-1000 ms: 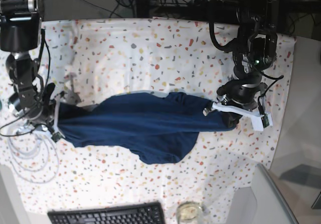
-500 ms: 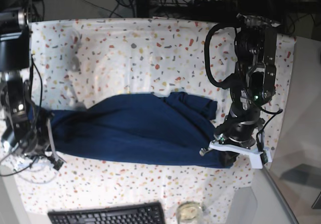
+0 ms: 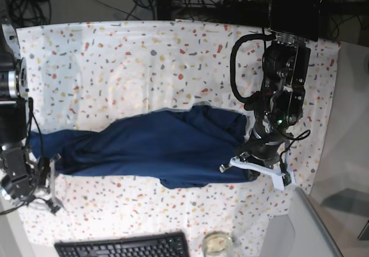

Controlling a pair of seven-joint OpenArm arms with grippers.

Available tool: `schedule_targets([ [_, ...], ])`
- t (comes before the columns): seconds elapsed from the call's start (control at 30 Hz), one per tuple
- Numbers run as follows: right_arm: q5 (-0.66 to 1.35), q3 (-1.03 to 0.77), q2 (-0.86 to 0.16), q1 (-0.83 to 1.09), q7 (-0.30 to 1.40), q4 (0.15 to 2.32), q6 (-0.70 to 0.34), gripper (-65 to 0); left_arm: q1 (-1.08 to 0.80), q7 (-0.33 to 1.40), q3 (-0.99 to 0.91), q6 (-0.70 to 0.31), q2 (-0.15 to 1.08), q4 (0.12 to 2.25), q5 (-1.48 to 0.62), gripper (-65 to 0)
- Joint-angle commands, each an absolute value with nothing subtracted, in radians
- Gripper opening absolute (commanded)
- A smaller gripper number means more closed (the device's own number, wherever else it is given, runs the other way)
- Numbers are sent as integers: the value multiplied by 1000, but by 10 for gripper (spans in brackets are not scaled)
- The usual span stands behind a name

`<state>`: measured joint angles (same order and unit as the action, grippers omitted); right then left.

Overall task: Layout the t-shirt on the table in an organized manner, then fold the t-shirt properly
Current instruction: 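Release and regrasp the shirt ends with both grippers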

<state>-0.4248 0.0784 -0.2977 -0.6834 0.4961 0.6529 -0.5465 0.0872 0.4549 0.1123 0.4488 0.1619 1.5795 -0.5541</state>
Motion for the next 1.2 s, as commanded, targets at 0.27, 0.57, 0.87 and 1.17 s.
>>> schedule_targets([
  [0.27, -423, -545, -148, -332, 641, 1420, -536, -168, 53, 430, 110, 449, 173, 1635, -549, -650],
  [0.57, -285, -682, -15, -203, 648, 1471, -547, -164, 25, 430, 111, 447, 173, 1679, -549, -650],
  [0.87, -114, -668, -54, -168, 746, 1468, -582, -168, 10, 430, 110, 447, 199, 1678, -549, -650],
  [1.17, -114, -673, -54, -137, 750, 1469, -582, -168, 8, 430, 111, 446, 200, 1676, -549, -650],
])
